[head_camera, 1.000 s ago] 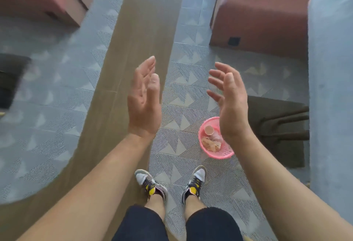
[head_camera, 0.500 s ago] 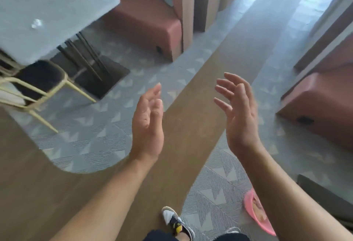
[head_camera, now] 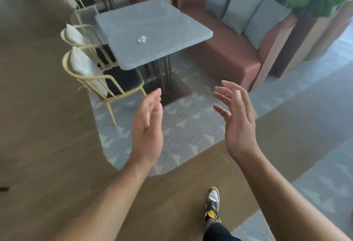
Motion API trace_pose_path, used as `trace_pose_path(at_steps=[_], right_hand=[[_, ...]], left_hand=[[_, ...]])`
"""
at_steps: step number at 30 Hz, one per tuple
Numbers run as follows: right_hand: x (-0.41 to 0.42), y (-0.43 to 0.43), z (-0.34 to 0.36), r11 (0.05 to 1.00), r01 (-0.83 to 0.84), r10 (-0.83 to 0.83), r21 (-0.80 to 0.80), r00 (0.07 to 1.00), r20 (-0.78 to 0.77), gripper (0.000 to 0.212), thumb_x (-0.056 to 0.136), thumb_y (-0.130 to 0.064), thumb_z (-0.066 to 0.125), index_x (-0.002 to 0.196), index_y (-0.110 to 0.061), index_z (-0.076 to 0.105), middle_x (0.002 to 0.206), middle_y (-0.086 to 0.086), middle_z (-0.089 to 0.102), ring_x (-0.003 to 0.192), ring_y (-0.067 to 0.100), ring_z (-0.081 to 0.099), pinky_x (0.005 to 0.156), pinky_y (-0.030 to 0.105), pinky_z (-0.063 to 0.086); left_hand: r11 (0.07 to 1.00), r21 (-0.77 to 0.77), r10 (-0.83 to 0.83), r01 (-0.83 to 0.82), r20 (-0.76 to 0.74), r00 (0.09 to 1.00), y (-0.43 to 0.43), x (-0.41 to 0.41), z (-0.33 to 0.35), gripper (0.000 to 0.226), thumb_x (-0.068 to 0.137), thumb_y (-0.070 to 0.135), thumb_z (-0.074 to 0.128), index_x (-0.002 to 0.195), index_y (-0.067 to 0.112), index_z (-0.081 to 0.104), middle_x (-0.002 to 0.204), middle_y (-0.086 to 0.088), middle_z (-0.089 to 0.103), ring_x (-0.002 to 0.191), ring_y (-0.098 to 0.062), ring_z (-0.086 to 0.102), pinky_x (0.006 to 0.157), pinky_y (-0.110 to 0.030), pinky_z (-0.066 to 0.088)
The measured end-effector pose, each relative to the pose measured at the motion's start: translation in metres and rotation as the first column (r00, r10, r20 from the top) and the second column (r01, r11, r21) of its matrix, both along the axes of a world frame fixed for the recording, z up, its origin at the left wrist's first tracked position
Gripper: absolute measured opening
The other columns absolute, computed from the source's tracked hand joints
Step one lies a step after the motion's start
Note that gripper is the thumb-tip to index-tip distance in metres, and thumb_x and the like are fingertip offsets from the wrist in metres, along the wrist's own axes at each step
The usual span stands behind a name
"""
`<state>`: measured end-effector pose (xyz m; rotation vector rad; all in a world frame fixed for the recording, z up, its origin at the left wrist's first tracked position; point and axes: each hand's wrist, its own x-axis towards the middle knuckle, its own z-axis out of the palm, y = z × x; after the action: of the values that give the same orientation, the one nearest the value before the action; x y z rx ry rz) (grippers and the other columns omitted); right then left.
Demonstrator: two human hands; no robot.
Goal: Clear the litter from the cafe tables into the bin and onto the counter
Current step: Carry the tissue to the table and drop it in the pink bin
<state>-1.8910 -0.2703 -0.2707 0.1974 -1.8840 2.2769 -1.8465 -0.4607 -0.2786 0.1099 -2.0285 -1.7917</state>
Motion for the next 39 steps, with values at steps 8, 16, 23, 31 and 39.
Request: trace_pose_path(at_steps=[8, 16, 23, 31, 39], right_hand=[[-0.142, -0.053, 0.015, 0.982, -0.187, 0.188, 0.024, 0.982, -0.027, 0.037, 0.095, -0.057, 0.047, 0.121, -0.039, 0.067, 0.124, -0.014, 0.071, 0.126, 0.011, 0.064, 0.105, 0.041, 0.054], [-0.285, -0.084, 0.039, 0.949, -0.315, 0.314, -0.005, 0.949, -0.025, 0.039, 0.092, -0.058, 0.050, 0.118, -0.036, 0.069, 0.119, -0.011, 0.074, 0.122, 0.011, 0.066, 0.104, 0.040, 0.053], [-0.375, -0.122, 0.048, 0.941, -0.338, 0.338, -0.029, 0.941, 0.007, 0.037, 0.089, -0.061, 0.054, 0.111, -0.039, 0.074, 0.117, -0.006, 0.075, 0.117, 0.012, 0.068, 0.099, 0.036, 0.053], [-0.479, -0.197, 0.045, 0.948, -0.319, 0.319, -0.002, 0.948, 0.013, 0.037, 0.100, -0.044, 0.046, 0.120, -0.024, 0.069, 0.119, 0.001, 0.072, 0.123, 0.022, 0.066, 0.103, 0.043, 0.053], [-0.591, -0.303, 0.046, 0.953, -0.302, 0.303, 0.032, 0.953, 0.002, 0.036, 0.102, -0.045, 0.045, 0.121, -0.026, 0.068, 0.122, 0.000, 0.072, 0.123, 0.020, 0.066, 0.105, 0.043, 0.054]], left_hand=[[0.990, 0.027, 0.142, -0.141, -0.060, 0.988, -0.040, -0.122, 0.020, 0.054, 0.101, 0.054, 0.044, 0.146, 0.027, 0.056, 0.150, 0.011, 0.059, 0.139, -0.003, 0.055, 0.116, -0.044, 0.049], [0.969, 0.137, 0.222, -0.206, -0.115, 0.968, -0.060, -0.241, 0.041, 0.044, 0.098, 0.054, 0.050, 0.138, 0.035, 0.058, 0.145, 0.012, 0.062, 0.138, -0.005, 0.057, 0.118, -0.047, 0.047], [0.961, 0.150, 0.251, -0.232, -0.127, 0.960, -0.098, -0.323, 0.048, 0.042, 0.097, 0.055, 0.052, 0.136, 0.039, 0.058, 0.144, 0.010, 0.063, 0.138, -0.009, 0.058, 0.114, -0.046, 0.051], [0.959, 0.138, 0.265, -0.246, -0.138, 0.954, -0.171, -0.435, 0.043, 0.040, 0.103, 0.047, 0.048, 0.139, 0.033, 0.057, 0.144, 0.011, 0.063, 0.136, -0.007, 0.059, 0.114, -0.047, 0.051], [0.957, 0.167, 0.267, -0.239, -0.172, 0.948, -0.282, -0.545, 0.040, 0.032, 0.099, 0.061, 0.053, 0.129, 0.054, 0.063, 0.141, 0.016, 0.066, 0.136, -0.010, 0.060, 0.111, -0.047, 0.051]])
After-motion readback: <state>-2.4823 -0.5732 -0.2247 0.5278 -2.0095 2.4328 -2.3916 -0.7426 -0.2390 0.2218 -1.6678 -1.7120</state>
